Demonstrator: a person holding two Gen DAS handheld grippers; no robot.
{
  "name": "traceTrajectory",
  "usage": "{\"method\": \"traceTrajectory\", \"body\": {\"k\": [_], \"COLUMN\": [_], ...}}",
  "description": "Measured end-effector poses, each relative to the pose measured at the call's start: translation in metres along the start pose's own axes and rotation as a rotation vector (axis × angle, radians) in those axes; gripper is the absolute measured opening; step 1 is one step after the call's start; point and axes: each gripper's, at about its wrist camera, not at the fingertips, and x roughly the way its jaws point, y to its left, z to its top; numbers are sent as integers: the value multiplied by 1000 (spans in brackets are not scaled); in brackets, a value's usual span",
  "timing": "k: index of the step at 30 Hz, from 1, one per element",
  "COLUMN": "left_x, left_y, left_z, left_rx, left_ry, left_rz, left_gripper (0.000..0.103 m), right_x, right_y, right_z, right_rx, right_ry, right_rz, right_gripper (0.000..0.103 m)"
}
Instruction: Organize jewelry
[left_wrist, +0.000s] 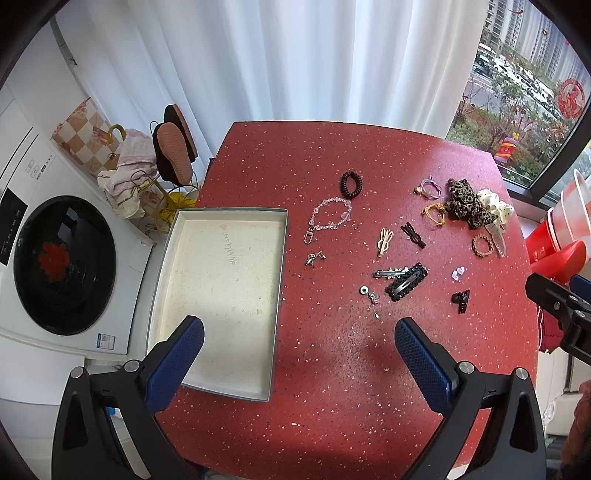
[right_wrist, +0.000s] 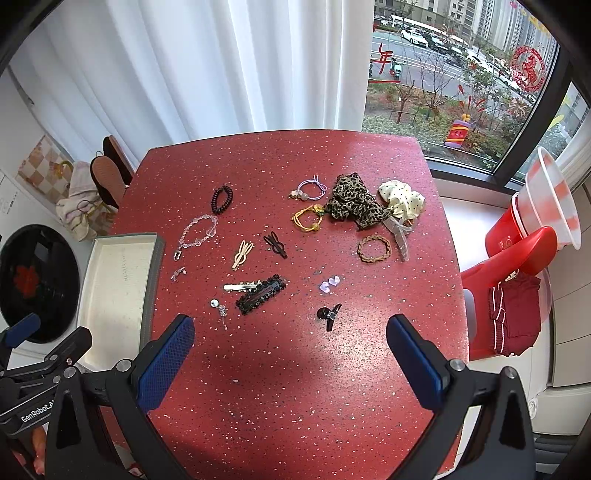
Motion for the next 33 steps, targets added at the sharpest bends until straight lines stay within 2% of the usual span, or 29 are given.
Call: {"method": "traceTrajectory", "body": {"k": [18,33], "left_x": [3,16], "left_y": [-1,-11], "left_z": [-4,0], "left_rx": [3,19], "left_ry": [7,57], "left_rz": [5,12], "left_gripper": [103,103], "right_x": [2,16], "right_y": [3,-8], "right_z": [-1,-4], "right_rx": [1,16], "right_ry": [3,41], "right_rz": [1,1], "right_gripper": [103,103]}}
